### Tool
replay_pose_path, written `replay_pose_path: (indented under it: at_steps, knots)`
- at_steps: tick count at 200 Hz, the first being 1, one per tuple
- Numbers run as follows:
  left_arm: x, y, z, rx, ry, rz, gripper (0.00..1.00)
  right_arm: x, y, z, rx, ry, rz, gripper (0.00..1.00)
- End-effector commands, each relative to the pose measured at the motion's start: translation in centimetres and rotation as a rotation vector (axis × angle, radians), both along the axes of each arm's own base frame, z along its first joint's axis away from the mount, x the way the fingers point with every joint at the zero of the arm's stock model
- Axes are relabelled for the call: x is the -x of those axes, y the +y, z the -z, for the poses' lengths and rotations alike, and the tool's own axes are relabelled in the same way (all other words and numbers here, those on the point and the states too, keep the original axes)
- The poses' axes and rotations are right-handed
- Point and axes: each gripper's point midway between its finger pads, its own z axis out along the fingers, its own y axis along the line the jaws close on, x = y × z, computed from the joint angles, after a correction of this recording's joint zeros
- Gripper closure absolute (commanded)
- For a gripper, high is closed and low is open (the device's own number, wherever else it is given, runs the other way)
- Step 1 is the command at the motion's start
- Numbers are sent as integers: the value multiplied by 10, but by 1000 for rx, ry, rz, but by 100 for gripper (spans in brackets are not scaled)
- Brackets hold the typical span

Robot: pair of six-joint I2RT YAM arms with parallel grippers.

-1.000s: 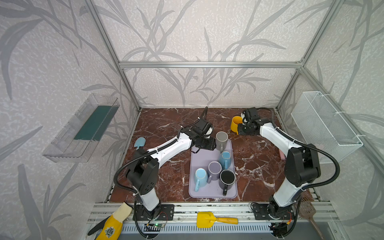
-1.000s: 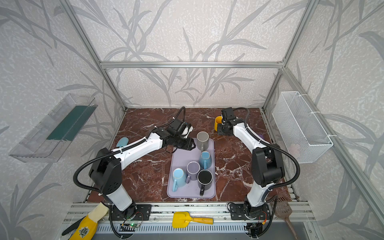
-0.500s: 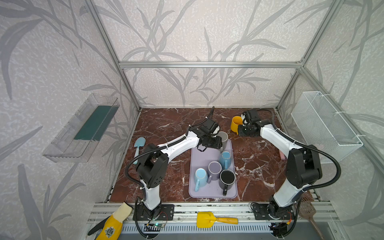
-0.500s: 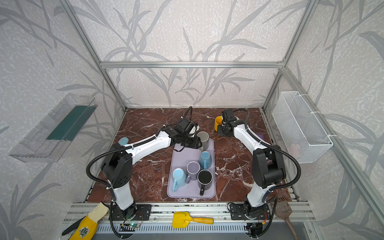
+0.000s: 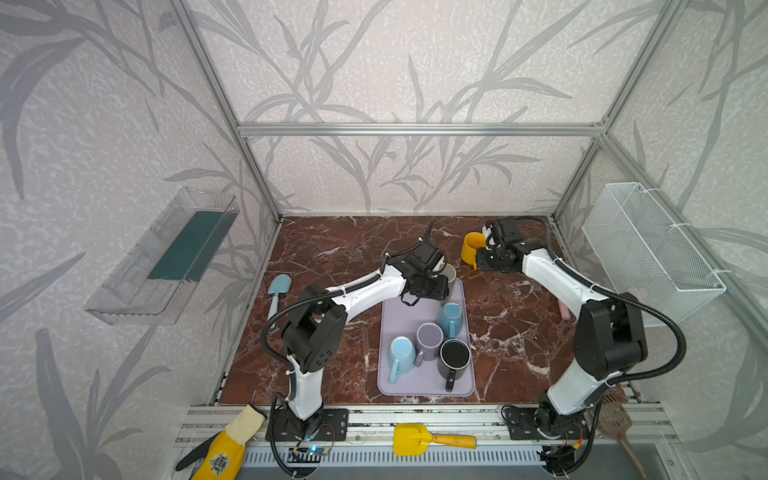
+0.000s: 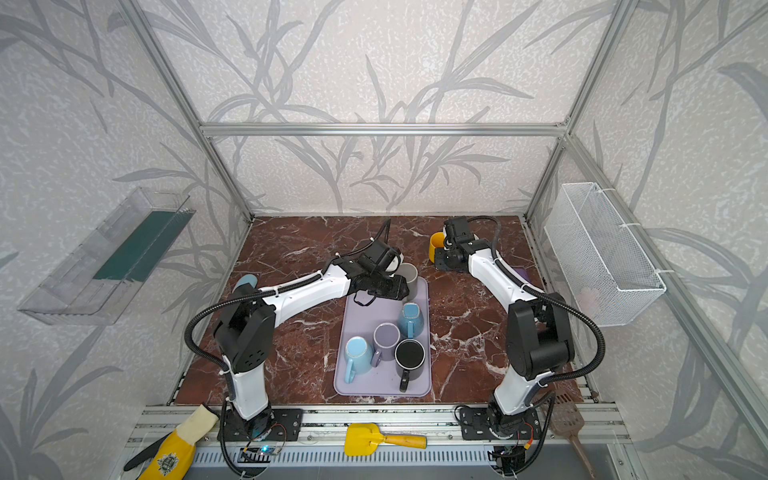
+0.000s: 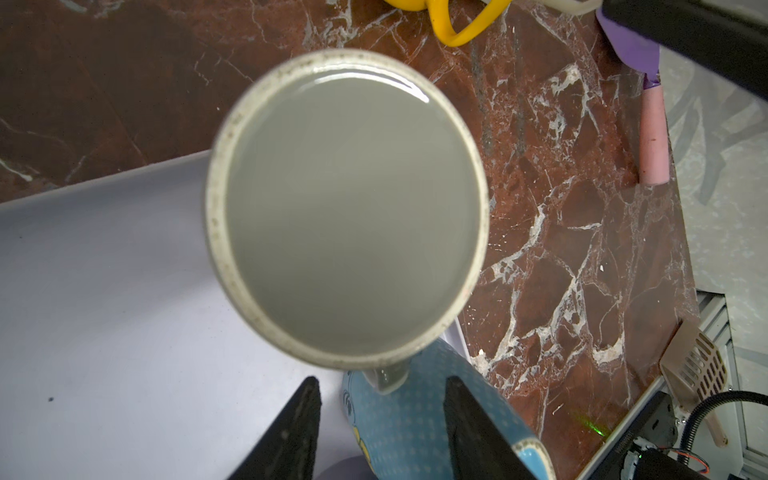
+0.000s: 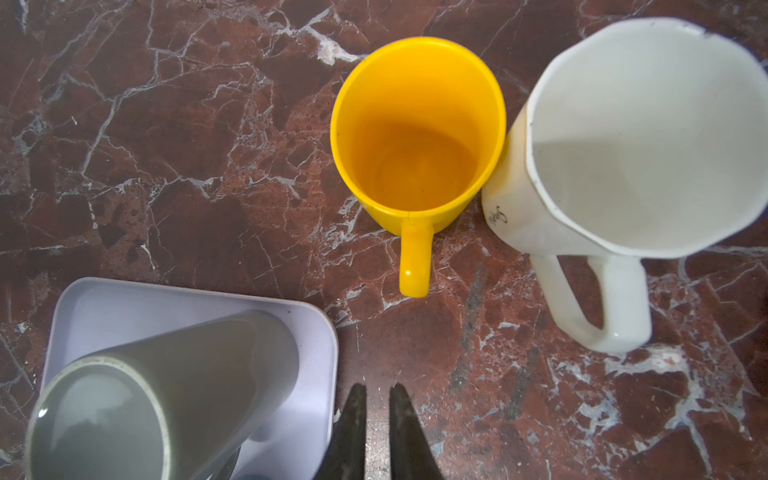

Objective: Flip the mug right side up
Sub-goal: 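Move the left gripper over the upside-down grey mug on the tray, then lower the left gripper onto the grey mug's base and grasp it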

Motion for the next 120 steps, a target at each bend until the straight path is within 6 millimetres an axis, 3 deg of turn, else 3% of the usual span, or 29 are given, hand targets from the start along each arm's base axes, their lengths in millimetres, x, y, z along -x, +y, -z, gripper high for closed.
replay_pose_path:
  at_steps: [1,120]
  knots:
    - [-11,-3,-6,-15,-38,-40,49,2,1,-12,-6,-29,-4,86]
    - [-18,-3,4,-65,-34,-39,51,4,2,-14,-9,-36,-8,86]
